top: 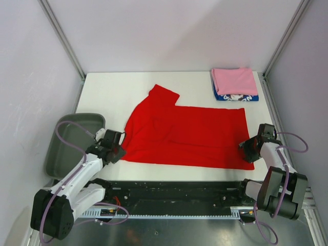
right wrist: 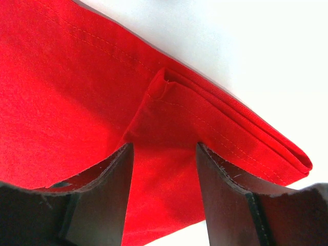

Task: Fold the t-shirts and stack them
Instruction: Fold the flattened tshirt in 1/3 of the way, then grap the side of the flattened tshirt furthest away from the robot with both arms

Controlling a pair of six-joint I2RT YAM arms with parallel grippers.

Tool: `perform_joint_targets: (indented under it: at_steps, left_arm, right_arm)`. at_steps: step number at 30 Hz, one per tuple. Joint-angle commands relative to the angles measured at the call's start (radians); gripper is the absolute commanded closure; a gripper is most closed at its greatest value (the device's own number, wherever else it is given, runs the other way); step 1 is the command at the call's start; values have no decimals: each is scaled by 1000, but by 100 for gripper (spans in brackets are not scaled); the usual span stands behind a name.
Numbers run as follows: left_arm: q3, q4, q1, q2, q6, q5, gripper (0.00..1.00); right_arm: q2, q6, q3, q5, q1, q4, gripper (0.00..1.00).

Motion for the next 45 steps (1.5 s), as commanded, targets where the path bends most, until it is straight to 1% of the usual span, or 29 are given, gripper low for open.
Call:
perform_joint_targets:
  at_steps: [1,3,5,7,8,11,17,24,26,28,29,33,35,37,40,42,45]
  left_arm:
    - [43,8,-6,27,22,-64,70]
    - [51,6,-5,41,28,-82,80]
    - [59,6,-5,49,37,-92,89]
    - [65,5,-4,49,43,-95,96]
    - [69,3,-5,46,47,-94,98]
    - [74,-19,-4,7,44,-93,100]
    - [106,-131,-4,-87,10,-123,100]
    - [88,-248,-6,-157,-76,-132,100]
    - [84,-272,-7,-177,-105,-133,100]
    - [83,-295,-7,-189,-134,-141,97]
    - [84,-302,-7,-192,-140,-144,92]
    - [105,-309,-5,-185,-132,-157,69]
    - [150,-305,-5,-170,-82,-162,60]
    - [220,-274,-6,-140,12,-151,54]
    - [334,-154,-8,-70,183,-75,49]
    - [409,-61,-7,9,270,-7,47]
    - [530,88,4,212,384,151,46]
  right_arm:
    - [55,-26,-47,46,-4,-39,43]
    - [61,-31,-47,46,-4,-37,43]
    - [66,-35,-46,46,-7,-36,43]
    - [66,-36,-45,46,-10,-39,44]
    - [67,-36,-43,46,-11,-41,44]
    - [63,-39,-31,47,-20,-64,44]
    - [25,-39,-7,46,-35,-124,43]
    - [4,-39,-5,45,-41,-184,43]
    - [-3,-41,-5,21,-42,-199,43]
    - [-16,-42,-5,12,-43,-212,43]
    - [-21,-43,-5,8,-43,-219,43]
    - [-48,-56,11,-2,-45,-241,42]
    - [-58,-69,37,-8,-43,-250,41]
    - [-66,-86,75,-16,-25,-242,41]
    - [-62,-102,165,21,43,-230,38]
    - [-47,-119,233,59,90,-215,37]
    - [-22,-175,303,0,121,-138,36]
